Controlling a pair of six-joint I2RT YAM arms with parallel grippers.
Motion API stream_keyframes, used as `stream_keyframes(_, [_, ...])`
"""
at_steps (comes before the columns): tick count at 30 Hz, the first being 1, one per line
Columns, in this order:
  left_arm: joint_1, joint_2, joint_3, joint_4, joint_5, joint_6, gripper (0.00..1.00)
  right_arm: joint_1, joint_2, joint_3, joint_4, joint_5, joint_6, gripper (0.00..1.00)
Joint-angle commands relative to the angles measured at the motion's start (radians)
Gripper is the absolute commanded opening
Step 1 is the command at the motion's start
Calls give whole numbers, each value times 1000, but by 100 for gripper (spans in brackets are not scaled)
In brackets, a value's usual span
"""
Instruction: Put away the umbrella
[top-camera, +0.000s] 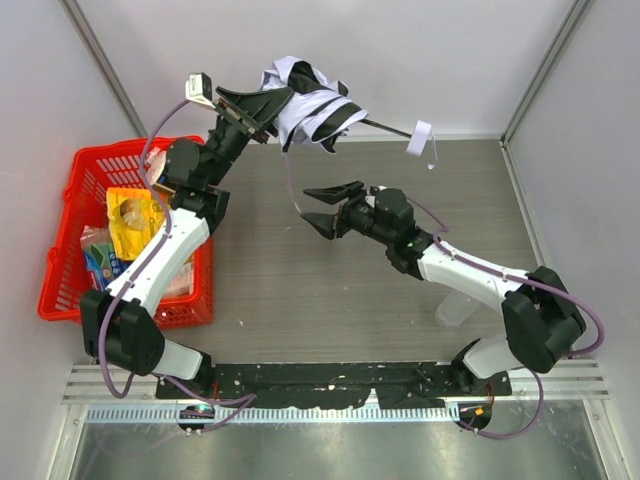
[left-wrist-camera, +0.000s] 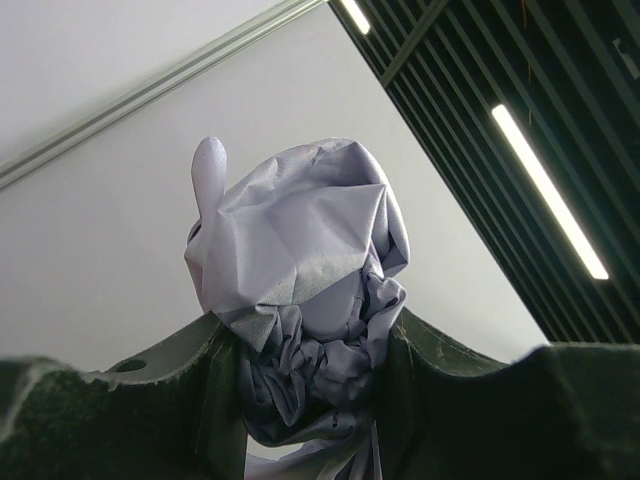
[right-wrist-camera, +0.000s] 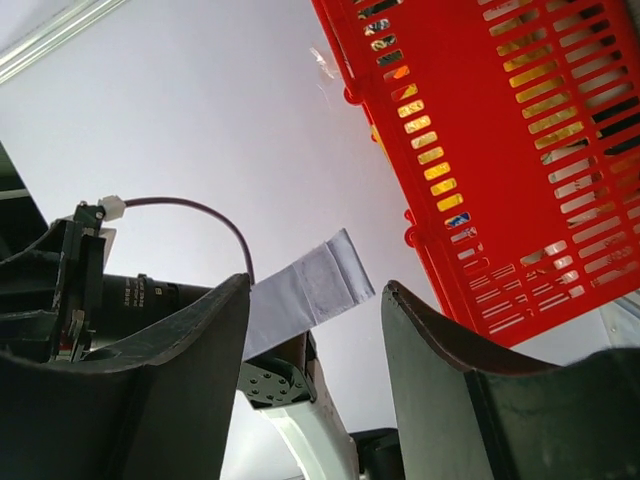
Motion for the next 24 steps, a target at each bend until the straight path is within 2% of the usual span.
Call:
stream_keyframes(1, [-3,-59,24,117,-32,-22,0,27,11,57,79,54,57,60])
stream_keyframes(7, [-4,-55,24,119,-32,-24,0,74,19,77,84,62,66,60])
stream_keyframes(14, [-4,-49,30,121,-32,-21,0,97,-22,61,-2,106,38,61])
stream_keyframes(24, [-4,-49,18,131,-32,-38,0,107,5,57,79,102,78,61])
